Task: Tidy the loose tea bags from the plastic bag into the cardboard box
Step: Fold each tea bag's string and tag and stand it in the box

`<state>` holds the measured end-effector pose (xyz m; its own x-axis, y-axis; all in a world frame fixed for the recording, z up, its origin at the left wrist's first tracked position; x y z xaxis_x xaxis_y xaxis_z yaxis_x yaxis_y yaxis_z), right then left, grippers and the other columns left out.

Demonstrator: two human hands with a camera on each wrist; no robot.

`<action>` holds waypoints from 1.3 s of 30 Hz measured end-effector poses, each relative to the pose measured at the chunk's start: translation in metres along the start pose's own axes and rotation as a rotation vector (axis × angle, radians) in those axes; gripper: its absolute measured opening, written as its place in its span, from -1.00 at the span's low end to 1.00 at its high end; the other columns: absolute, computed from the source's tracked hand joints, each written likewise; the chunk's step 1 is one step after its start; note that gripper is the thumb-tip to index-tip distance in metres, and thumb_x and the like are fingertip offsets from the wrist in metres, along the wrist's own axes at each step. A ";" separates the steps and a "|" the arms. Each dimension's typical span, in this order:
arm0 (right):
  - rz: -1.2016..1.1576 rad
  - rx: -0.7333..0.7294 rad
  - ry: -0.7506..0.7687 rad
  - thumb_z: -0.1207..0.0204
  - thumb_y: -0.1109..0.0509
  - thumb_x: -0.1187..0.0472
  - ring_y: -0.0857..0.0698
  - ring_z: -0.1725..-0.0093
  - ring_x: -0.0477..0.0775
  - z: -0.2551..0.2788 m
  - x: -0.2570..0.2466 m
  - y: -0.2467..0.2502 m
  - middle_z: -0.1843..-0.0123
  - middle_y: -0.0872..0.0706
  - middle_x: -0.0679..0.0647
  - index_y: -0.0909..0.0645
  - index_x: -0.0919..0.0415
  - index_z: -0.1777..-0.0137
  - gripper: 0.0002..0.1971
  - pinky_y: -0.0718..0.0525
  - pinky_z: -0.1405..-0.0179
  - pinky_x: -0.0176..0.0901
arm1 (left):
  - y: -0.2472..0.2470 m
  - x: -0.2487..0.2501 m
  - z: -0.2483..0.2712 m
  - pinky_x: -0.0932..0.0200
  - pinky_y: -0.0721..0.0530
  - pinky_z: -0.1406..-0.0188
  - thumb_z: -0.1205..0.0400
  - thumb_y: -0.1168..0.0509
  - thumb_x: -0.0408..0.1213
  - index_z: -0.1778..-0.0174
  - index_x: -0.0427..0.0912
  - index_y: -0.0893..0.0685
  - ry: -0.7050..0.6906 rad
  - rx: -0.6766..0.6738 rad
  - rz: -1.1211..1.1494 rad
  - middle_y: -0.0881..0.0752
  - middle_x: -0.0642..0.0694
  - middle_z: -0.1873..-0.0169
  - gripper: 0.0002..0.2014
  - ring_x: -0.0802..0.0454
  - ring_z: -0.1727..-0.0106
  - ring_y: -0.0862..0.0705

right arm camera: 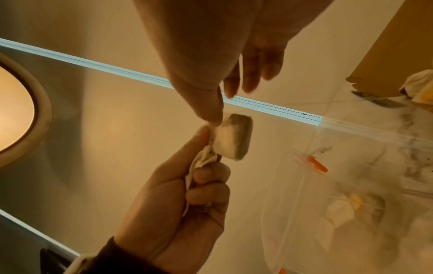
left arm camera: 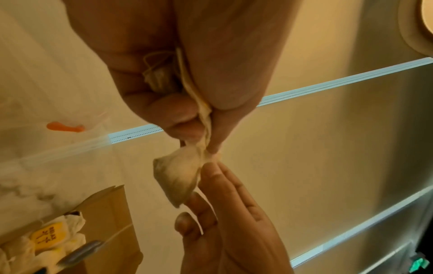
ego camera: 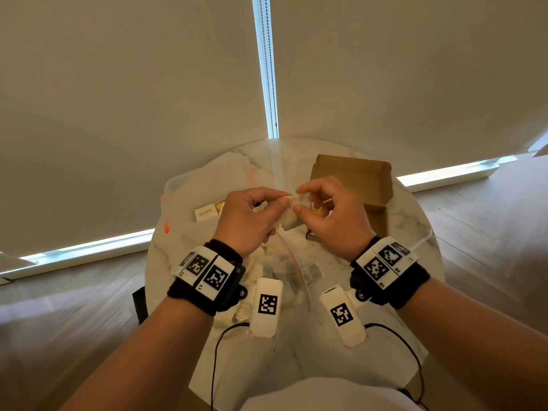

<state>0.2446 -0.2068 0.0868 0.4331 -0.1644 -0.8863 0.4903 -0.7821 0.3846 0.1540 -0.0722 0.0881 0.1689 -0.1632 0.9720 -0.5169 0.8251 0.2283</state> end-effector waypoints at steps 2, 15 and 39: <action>-0.047 -0.076 -0.089 -0.54 -0.51 0.13 -0.73 0.07 -0.10 -0.001 0.008 -0.008 0.04 -0.75 -0.10 -0.71 0.05 -0.15 -0.79 -0.69 0.12 -0.23 | -0.002 0.007 0.001 0.13 -0.57 0.58 -0.60 -0.47 -0.26 0.07 -0.09 -0.87 -0.037 -0.035 -0.018 -0.76 -0.22 0.18 -0.93 0.03 0.57 -0.55; -0.296 -0.146 -0.294 -0.60 -0.44 0.22 -0.84 0.23 0.16 0.006 0.021 -0.019 0.21 -0.85 0.18 -0.73 0.30 -0.08 -0.84 -0.82 0.17 0.15 | 0.012 -0.003 -0.002 0.07 -0.60 0.54 -0.61 -0.47 -0.29 0.12 -0.10 -0.85 0.017 0.055 0.023 -0.74 0.08 0.35 -0.95 0.04 0.55 -0.58; -0.221 -0.603 -0.476 -0.66 -0.17 0.54 -0.83 0.00 0.06 0.057 0.060 -0.069 -0.10 -0.80 0.29 -0.61 0.35 -0.28 -0.70 -0.80 -0.06 -0.06 | 0.010 0.009 -0.017 0.13 -0.60 0.52 -0.60 -0.48 -0.24 0.15 -0.04 -0.84 0.026 0.073 0.033 -0.76 -0.05 0.21 -0.95 0.07 0.59 -0.57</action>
<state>0.1931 -0.1968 -0.0075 -0.0245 -0.3889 -0.9209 0.9107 -0.3886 0.1399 0.1640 -0.0561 0.0979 0.1720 -0.1220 0.9775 -0.5819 0.7881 0.2008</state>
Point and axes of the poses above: each hand's wrist, its own z-axis away from the middle knuckle, its own y-axis out of the back of the hand, x = y × z, the point moved 10 cm from there along -z, towards the middle knuckle
